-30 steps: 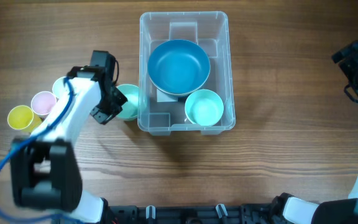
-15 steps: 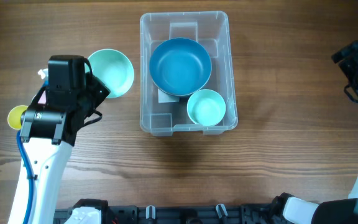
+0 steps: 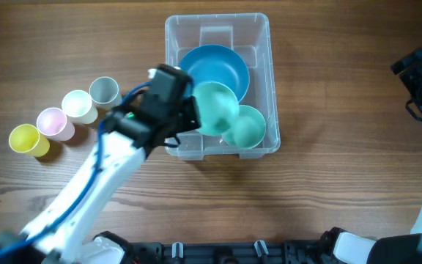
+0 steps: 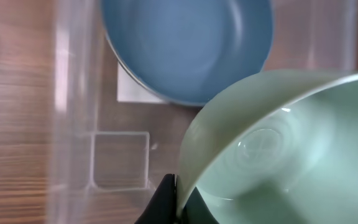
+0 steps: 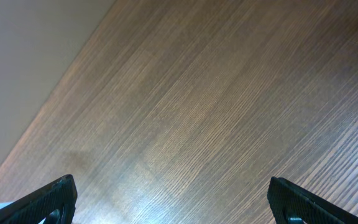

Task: Pack container
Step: 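Carry the mint bowl onto the bowl stack in the container and release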

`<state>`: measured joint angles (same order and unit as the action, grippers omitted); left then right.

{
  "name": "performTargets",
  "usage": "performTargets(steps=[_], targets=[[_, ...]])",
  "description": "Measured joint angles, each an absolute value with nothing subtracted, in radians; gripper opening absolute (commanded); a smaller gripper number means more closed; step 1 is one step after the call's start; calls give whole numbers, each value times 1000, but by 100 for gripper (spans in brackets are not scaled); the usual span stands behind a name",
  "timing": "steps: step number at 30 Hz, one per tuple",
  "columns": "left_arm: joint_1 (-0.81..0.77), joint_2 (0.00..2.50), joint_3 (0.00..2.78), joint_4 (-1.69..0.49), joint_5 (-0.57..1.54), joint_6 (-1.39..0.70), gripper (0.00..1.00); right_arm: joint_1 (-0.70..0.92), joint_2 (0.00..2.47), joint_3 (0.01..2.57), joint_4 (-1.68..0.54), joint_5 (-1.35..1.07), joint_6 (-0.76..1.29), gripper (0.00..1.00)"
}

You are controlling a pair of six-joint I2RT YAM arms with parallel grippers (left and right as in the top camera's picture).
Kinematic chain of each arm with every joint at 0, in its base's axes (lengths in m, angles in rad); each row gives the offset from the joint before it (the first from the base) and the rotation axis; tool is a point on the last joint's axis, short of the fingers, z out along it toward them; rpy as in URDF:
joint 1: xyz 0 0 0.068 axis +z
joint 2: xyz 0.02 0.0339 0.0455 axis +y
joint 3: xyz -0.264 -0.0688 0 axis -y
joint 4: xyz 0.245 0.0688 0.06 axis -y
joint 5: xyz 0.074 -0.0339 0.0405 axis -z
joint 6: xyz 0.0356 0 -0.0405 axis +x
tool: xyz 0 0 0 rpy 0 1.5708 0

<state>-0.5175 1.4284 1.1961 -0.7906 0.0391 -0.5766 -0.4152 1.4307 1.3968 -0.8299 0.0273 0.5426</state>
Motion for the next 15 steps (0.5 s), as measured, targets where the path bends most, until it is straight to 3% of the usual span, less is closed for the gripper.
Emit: performTargets(steps=[8, 12, 15], targets=[[-619, 1689, 1196, -624, 92, -527, 7, -415, 1431, 1397, -830, 27, 542, 99], [-644, 1702, 1196, -593, 109, -513, 40, -415, 1431, 1397, -830, 27, 543, 100], [-640, 1702, 1197, -610, 115, -509, 43, -415, 1431, 1397, -830, 27, 542, 99]])
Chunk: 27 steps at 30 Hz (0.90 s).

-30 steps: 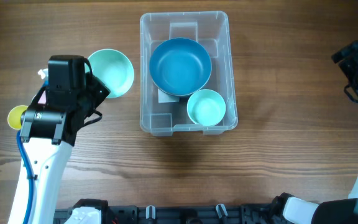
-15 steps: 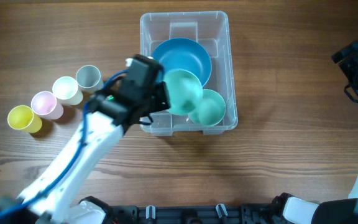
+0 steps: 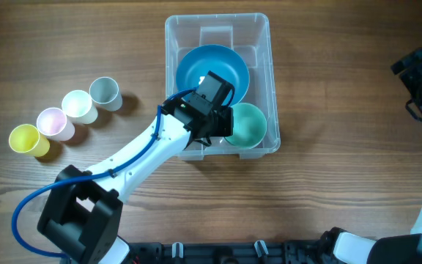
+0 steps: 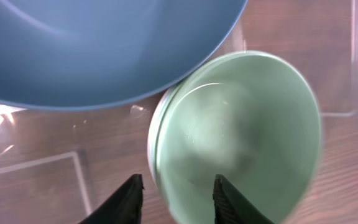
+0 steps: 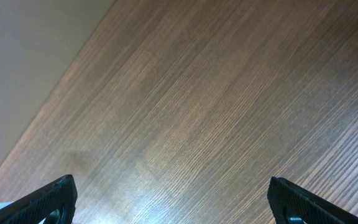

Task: Pack container
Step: 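Carry the mint bowl onto the bowl stack in the container and release, then reach the left gripper to the yellow cup and grasp it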

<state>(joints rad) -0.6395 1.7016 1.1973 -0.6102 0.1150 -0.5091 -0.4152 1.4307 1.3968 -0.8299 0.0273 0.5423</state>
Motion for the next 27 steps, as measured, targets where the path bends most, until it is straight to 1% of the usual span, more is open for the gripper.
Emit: performTargets(steps=[3, 6, 11, 13, 15, 18, 22, 25, 27], targets=[[-616, 1697, 1227, -716, 109, -509, 41, -415, 1431, 1397, -830, 27, 543, 100], [-557, 1670, 1305, -878, 70, -509, 43, -415, 1431, 1397, -830, 27, 542, 100], [-367, 1531, 1394, -1024, -13, -514, 54, -415, 1431, 1397, -830, 27, 542, 100], [-248, 1460, 1407, -1095, -51, -538, 63, -415, 1431, 1397, -830, 27, 542, 99], [-113, 1414, 1412, -1164, -83, -564, 66, -415, 1431, 1397, -830, 27, 542, 100], [121, 1394, 1413, -1240, -108, -601, 67, -415, 1431, 1397, -830, 27, 543, 100], [418, 1418, 1404, -1249, -115, -619, 66, -415, 1431, 1397, -830, 27, 542, 100], [596, 1443, 1382, -1229, -85, -627, 63, -415, 1431, 1397, -830, 27, 542, 100], [684, 1467, 1363, -1207, -61, -631, 62, -415, 1431, 1397, -830, 27, 542, 100]])
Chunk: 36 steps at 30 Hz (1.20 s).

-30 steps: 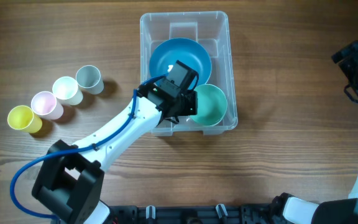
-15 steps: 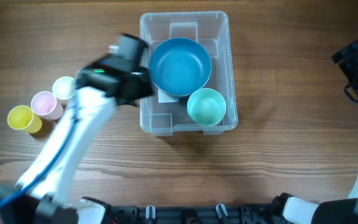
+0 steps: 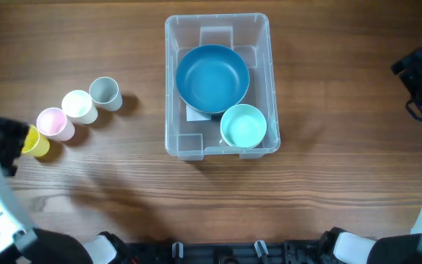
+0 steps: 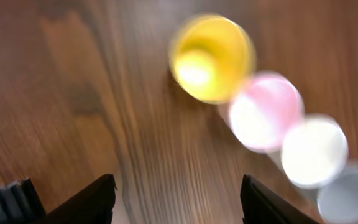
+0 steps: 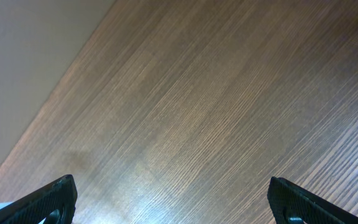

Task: Pack container
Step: 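Reach the left gripper to the yellow cup and grasp it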

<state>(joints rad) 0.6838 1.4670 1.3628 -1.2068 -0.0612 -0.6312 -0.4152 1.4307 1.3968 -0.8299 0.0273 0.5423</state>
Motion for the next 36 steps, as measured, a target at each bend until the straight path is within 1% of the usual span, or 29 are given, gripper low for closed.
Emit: performTargets(steps=[4, 8, 10, 12, 15, 18, 21, 27, 29, 32, 36], targets=[[809, 1540, 1320, -1125, -13, -635, 60, -415, 1431, 1397, -830, 27, 542, 100], [839, 1620, 1293, -1030, 28, -629, 56, -415, 1431, 1397, -830, 27, 543, 100], [839, 1662, 1290, -995, 52, -617, 51, -415, 1431, 1397, -830, 27, 542, 100], [837, 1694, 1288, -973, 64, -611, 45, -415, 1431, 1397, -830, 27, 542, 100], [831, 1733, 1287, -946, 76, -595, 32, -415, 1431, 1397, -830, 27, 542, 100], [819, 1770, 1287, -931, 80, -580, 13, -415, 1431, 1397, -830, 27, 542, 100], [812, 1805, 1287, -929, 81, -569, 4, -415, 1431, 1397, -830, 27, 542, 100], [813, 1821, 1285, -940, 81, -562, 4, -415, 1431, 1397, -830, 27, 542, 100], [813, 1812, 1285, -974, 76, -562, 4, -415, 1431, 1397, -830, 27, 543, 100], [812, 1763, 1294, -1053, 50, -566, 4, -415, 1431, 1397, -830, 27, 542, 100], [801, 1618, 1346, -1167, 28, -573, 4, -415, 1431, 1397, -830, 27, 542, 100]])
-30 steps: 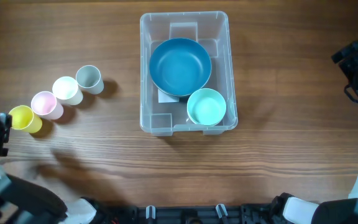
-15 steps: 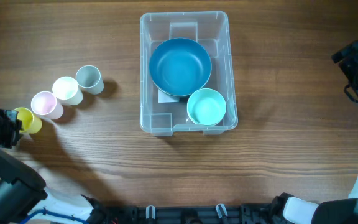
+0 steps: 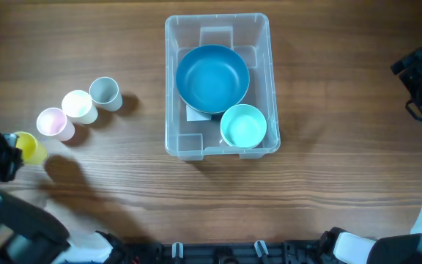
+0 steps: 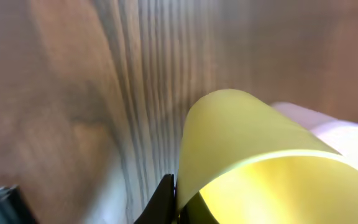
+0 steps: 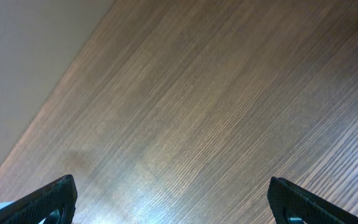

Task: Pack container
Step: 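Reach the left gripper to the yellow cup and grasp it, then carry the yellow cup into the container beside the bowls and release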

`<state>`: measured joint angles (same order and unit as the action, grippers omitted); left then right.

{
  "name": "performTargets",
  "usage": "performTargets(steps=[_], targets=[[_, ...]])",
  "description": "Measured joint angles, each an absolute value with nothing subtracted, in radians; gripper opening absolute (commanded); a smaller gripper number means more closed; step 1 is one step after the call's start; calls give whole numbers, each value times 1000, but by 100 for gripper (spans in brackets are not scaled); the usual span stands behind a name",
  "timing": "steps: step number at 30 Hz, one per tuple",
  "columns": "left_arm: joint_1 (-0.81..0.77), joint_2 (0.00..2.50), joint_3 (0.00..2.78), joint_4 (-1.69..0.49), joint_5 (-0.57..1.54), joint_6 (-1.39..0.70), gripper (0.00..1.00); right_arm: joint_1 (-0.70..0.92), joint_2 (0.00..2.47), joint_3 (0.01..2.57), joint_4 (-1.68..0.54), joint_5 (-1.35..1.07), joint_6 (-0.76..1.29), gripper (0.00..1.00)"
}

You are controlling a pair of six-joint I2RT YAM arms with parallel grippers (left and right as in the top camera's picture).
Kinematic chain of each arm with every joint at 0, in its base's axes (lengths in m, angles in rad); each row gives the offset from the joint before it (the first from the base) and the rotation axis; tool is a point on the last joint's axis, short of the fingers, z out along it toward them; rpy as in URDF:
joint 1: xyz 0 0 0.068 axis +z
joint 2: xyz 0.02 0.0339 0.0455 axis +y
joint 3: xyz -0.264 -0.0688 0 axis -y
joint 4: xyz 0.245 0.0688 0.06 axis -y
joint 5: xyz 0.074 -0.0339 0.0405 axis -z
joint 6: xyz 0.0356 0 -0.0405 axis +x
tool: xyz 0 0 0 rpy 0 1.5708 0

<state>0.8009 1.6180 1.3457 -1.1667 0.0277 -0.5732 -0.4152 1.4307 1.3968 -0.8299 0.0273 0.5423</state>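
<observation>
A clear plastic container (image 3: 173, 88) stands in the middle of the table with a large blue bowl (image 3: 212, 78) and a mint bowl (image 3: 243, 126) inside it. Four cups stand in a diagonal row at the left: grey (image 3: 104, 91), white (image 3: 79, 105), pink (image 3: 53, 122) and yellow (image 3: 29, 147). My left gripper (image 3: 9, 155) is at the table's far left, shut on the rim of the yellow cup (image 4: 253, 149), one finger inside and one outside (image 4: 180, 202). The pink cup (image 4: 334, 124) stands just behind it. My right gripper (image 5: 173, 199) is open over bare wood.
The right arm sits at the far right edge, well away from the container. The wooden table top (image 3: 328, 183) stretches between the container and that arm.
My left gripper was open above the row of cups; now it is lower and shut on the yellow cup's rim. The yellow cup sits slightly nearer the front edge. The right arm has not moved.
My left gripper held a mint bowl over the container's near corner. Then it was open with that bowl resting on another mint bowl in the container. Then it was open at the far left above the cups, and now it grips the yellow cup.
</observation>
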Motion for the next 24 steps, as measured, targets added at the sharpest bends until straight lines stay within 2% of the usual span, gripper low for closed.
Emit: performTargets(steps=[4, 9, 12, 16, 19, 24], targets=[[701, 1433, 1401, -1182, 58, -550, 4, -415, 1431, 1397, -830, 27, 543, 99], [337, 1272, 1423, -1168, 115, -501, 4, -415, 1431, 1397, -830, 27, 542, 100], [66, 1295, 1423, -1117, 133, -483, 4, -415, 1431, 1397, -830, 27, 542, 100], [-212, 1380, 1423, -1065, 107, -479, 4, -415, 1431, 1397, -830, 27, 542, 100], [-333, 1461, 1422, -1054, 74, -485, 4, -415, 1431, 1397, -830, 27, 543, 100], [-431, 1623, 1422, -1057, 50, -501, 4, -415, 1431, 1397, -830, 27, 543, 100]])
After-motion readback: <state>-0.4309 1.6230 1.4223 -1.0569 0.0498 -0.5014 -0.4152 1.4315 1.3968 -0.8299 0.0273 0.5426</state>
